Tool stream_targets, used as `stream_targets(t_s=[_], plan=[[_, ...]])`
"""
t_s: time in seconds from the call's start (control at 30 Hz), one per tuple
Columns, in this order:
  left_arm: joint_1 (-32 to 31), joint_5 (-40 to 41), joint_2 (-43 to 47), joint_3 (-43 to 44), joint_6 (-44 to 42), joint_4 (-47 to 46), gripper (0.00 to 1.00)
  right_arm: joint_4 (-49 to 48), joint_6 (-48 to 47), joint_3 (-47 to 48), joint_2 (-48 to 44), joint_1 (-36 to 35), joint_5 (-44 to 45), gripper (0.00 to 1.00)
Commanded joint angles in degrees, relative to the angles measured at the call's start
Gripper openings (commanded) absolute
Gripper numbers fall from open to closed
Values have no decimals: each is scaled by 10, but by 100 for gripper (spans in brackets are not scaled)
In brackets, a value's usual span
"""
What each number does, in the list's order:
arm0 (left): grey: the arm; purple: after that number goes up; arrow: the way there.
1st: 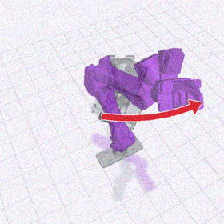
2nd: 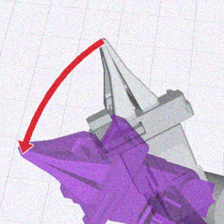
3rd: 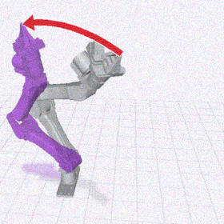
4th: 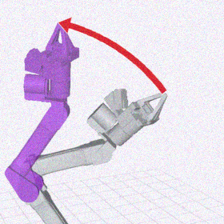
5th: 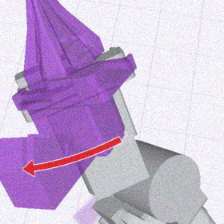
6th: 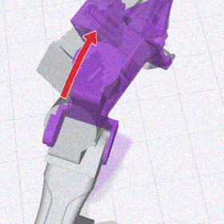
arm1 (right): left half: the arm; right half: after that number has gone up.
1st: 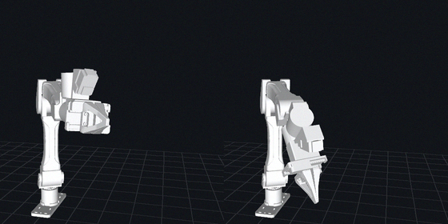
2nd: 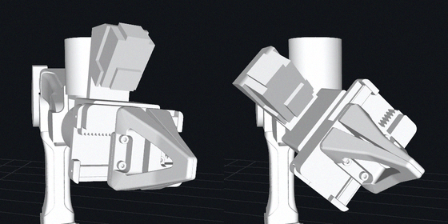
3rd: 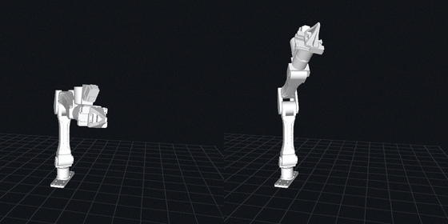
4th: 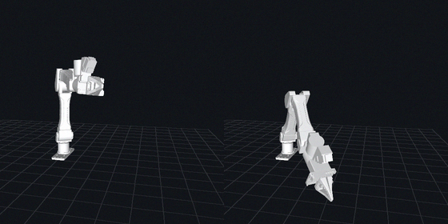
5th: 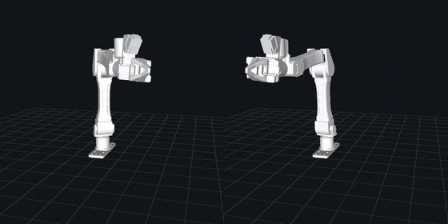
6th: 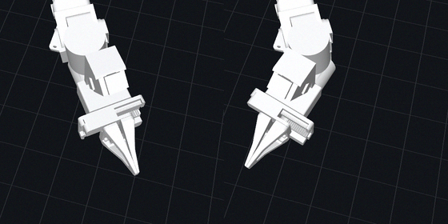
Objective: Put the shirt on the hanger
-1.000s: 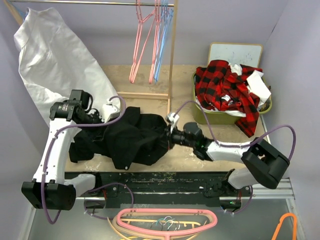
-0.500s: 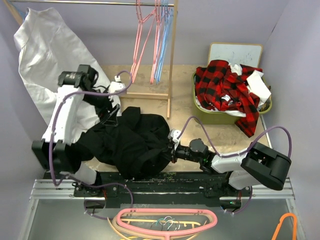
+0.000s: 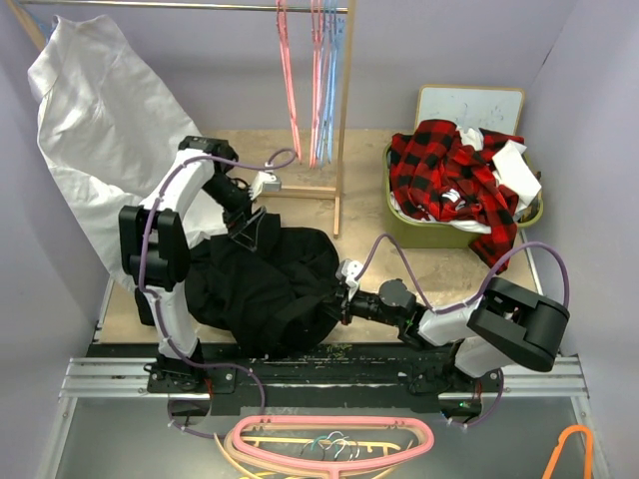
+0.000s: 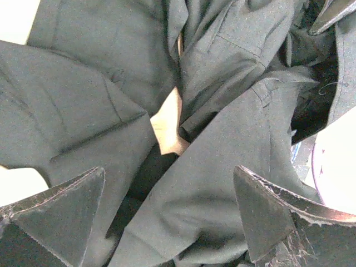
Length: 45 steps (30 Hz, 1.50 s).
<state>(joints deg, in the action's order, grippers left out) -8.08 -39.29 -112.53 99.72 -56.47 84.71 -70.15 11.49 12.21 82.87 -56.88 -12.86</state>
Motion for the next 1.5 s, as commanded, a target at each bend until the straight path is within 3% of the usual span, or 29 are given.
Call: stream_targets(t_s=[0.0,0.13,0.2,0.27,0.37,0.4,0.6,0.9,1.0,1.17,1.37,1.47], plan=[[-11,-7,-21,-18,-25,1,100,-56,-5,-6,-4,-2,17,0],[-11,16,-23,-71,-23,-26,92,-54,-4,-6,-6,-2,18,0],[-11,24,-21,-87,-21,-35,80,-53,-4,-4,-4,-2,16,0],[-12,26,-20,-96,-19,-34,58,-52,-4,-1,-2,-2,15,0],[-19,10,-1,-88,-21,-7,10,-49,-1,5,-1,-2,16,0],[-22,4,19,-84,-20,-2,0,-49,0,7,-4,-2,19,0],[-27,1,209,-41,29,-7,0,48,-4,60,-83,-2,49,0],[-27,101,419,56,156,-87,0,269,-98,224,-187,-2,82,0],[-26,152,435,122,193,-101,0,322,-130,305,-203,-2,100,0],[-23,249,433,248,236,-139,0,462,-179,545,-189,-2,139,0],[-23,262,393,438,257,-137,0,677,-184,865,-84,-2,116,0],[-18,262,387,470,264,-137,0,703,-142,907,-71,-2,93,0]])
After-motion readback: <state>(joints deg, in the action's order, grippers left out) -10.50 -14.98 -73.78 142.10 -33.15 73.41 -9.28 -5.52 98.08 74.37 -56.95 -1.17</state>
